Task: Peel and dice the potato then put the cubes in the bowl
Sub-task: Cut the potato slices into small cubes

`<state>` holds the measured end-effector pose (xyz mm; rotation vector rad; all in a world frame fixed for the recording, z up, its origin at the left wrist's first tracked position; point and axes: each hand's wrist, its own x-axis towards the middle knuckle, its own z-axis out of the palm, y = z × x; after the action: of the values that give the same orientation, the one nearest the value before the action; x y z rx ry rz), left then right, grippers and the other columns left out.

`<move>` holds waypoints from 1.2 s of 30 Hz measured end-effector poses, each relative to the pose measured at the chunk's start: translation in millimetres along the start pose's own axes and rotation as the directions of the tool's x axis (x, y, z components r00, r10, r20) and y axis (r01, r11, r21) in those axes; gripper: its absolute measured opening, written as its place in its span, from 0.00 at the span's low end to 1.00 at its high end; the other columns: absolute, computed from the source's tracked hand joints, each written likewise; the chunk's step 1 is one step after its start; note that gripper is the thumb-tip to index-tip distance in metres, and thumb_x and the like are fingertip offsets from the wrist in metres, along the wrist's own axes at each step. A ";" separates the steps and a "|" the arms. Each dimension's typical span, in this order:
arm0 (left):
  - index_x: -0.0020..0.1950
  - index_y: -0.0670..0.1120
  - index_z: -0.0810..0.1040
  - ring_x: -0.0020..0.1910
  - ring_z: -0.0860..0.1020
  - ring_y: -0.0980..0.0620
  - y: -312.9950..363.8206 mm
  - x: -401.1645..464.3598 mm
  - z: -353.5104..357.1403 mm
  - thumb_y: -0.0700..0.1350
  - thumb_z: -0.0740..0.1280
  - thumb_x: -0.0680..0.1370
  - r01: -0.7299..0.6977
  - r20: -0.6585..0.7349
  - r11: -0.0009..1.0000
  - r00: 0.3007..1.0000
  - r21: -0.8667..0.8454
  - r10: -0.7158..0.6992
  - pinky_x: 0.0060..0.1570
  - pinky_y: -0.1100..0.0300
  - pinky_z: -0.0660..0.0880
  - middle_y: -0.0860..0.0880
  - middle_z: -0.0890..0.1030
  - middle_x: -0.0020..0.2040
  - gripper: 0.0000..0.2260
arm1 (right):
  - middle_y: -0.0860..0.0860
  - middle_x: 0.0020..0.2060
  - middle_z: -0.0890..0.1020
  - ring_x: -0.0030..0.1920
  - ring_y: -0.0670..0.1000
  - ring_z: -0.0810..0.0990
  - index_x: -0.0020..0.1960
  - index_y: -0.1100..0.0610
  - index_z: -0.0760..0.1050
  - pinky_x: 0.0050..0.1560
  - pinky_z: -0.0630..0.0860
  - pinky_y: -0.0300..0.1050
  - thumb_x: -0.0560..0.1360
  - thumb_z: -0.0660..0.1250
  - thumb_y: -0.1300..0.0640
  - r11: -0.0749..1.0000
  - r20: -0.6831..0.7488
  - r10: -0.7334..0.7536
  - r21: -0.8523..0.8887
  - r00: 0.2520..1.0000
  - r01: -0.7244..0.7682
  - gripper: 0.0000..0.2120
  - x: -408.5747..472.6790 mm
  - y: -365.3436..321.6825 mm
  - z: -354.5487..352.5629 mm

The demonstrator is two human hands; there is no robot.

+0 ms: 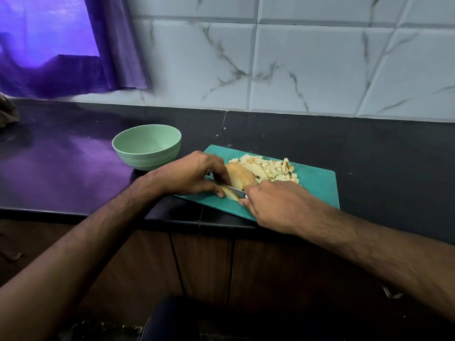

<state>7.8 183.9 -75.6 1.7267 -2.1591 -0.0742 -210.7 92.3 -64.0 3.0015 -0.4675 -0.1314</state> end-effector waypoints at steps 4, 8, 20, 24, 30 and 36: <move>0.53 0.48 0.85 0.44 0.77 0.61 1.4 0.0 -0.1 0.50 0.78 0.74 -0.004 0.012 1.000 1.000 0.020 0.003 0.47 0.75 0.67 0.55 0.82 0.47 0.11 | 0.46 0.37 0.73 0.35 0.43 0.73 0.55 0.53 0.72 0.35 0.72 0.40 0.86 0.51 0.42 1.000 0.013 0.002 0.004 1.000 -0.002 0.18 -8.1 3.3 -0.4; 0.53 0.50 0.85 0.45 0.78 0.61 -0.7 -2.2 1.6 0.53 0.77 0.74 0.015 0.001 0.999 1.000 0.040 -0.015 0.49 0.69 0.70 0.58 0.80 0.47 0.11 | 0.46 0.39 0.74 0.36 0.44 0.74 0.53 0.49 0.69 0.33 0.68 0.37 0.85 0.48 0.40 0.998 0.067 0.051 -0.032 0.996 -0.049 0.17 -50.1 21.1 0.5; 0.63 0.52 0.83 0.50 0.79 0.58 0.8 -15.4 1.3 0.40 0.72 0.79 0.036 0.016 0.998 0.999 0.048 -0.036 0.54 0.63 0.74 0.55 0.80 0.54 0.14 | 0.45 0.41 0.76 0.37 0.45 0.76 0.57 0.47 0.68 0.34 0.70 0.36 0.84 0.44 0.37 0.989 0.073 0.088 -0.124 0.993 -0.079 0.19 -100.2 37.0 -0.5; 0.63 0.51 0.83 0.47 0.76 0.64 0.6 -23.6 -2.4 0.37 0.72 0.78 0.033 -0.026 0.996 0.999 0.078 -0.031 0.49 0.74 0.68 0.60 0.78 0.49 0.16 | 0.45 0.41 0.76 0.37 0.44 0.76 0.58 0.47 0.69 0.37 0.74 0.38 0.84 0.45 0.37 0.991 0.083 0.102 -0.094 0.991 -0.095 0.19 -100.7 33.8 -2.8; 0.56 0.50 0.85 0.47 0.81 0.59 11.4 -15.0 -27.3 0.36 0.74 0.77 0.096 -0.227 0.994 0.968 -0.056 -0.107 0.45 0.65 0.75 0.58 0.84 0.48 0.12 | 0.46 0.39 0.76 0.37 0.45 0.76 0.55 0.47 0.69 0.36 0.72 0.40 0.84 0.46 0.36 0.989 0.072 0.116 -0.097 0.991 -0.109 0.19 -96.2 35.9 -7.5; 0.53 0.50 0.86 0.50 0.81 0.67 24.4 38.7 -13.8 0.39 0.75 0.76 0.140 -0.295 0.983 0.940 -0.122 -0.171 0.50 0.76 0.68 0.59 0.85 0.47 0.08 | 0.46 0.39 0.76 0.38 0.45 0.76 0.56 0.48 0.71 0.38 0.73 0.42 0.84 0.46 0.36 0.993 0.029 0.088 -0.077 0.996 -0.086 0.21 -87.5 32.6 -6.2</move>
<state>-17.4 155.7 -46.4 1.7230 -1.7676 0.0406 -302.9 88.8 -48.1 2.9036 -0.5822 -0.1872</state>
